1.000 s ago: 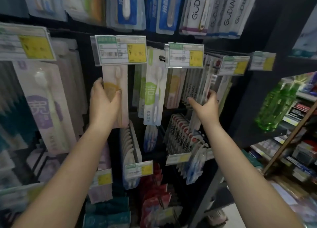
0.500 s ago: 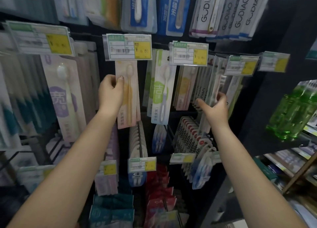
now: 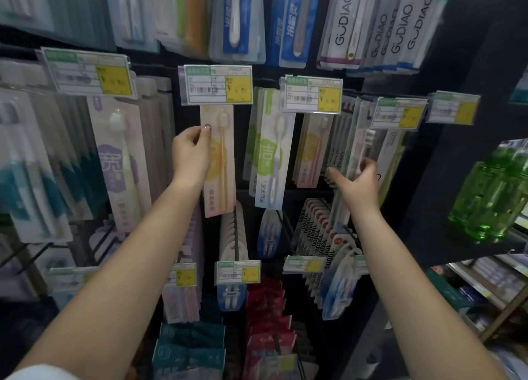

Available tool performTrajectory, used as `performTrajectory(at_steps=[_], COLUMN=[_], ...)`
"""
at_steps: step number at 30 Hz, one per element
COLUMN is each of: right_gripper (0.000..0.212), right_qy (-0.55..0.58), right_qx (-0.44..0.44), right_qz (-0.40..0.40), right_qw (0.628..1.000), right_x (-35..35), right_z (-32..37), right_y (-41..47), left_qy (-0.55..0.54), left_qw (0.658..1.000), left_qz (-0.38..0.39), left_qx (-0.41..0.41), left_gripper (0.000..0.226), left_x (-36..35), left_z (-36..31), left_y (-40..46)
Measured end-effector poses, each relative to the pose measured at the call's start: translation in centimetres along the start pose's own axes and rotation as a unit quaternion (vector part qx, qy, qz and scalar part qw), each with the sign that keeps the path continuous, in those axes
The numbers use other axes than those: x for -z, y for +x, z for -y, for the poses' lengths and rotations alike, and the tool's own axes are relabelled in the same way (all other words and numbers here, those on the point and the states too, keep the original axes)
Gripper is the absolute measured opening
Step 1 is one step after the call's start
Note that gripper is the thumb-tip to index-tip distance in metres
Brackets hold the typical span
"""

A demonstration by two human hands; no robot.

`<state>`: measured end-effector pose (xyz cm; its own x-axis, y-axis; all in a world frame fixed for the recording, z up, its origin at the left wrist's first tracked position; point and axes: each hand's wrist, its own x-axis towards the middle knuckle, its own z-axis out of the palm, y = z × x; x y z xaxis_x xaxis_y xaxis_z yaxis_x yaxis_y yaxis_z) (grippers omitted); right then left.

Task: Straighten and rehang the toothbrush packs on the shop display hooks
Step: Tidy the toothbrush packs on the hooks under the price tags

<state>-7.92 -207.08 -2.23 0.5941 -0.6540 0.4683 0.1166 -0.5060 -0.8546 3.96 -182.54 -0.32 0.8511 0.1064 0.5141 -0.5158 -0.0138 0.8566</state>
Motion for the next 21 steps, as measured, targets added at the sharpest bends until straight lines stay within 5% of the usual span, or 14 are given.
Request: performTrajectory(at_steps=[21], right_gripper=[0.068], right_qy=[0.013], right_qx=[-0.001], right_qz=[0.006], right_qw=[1.0], right_x=[-0.4], right_z=[-1.0], right_y=[0.6], left_qy=[-0.071], left_qw=[0.994], left_qz=[-0.081], left_qx=[0.007], left_gripper=[0.028], left_x=[-1.9], left_z=[0.0], left_y=[-1.2])
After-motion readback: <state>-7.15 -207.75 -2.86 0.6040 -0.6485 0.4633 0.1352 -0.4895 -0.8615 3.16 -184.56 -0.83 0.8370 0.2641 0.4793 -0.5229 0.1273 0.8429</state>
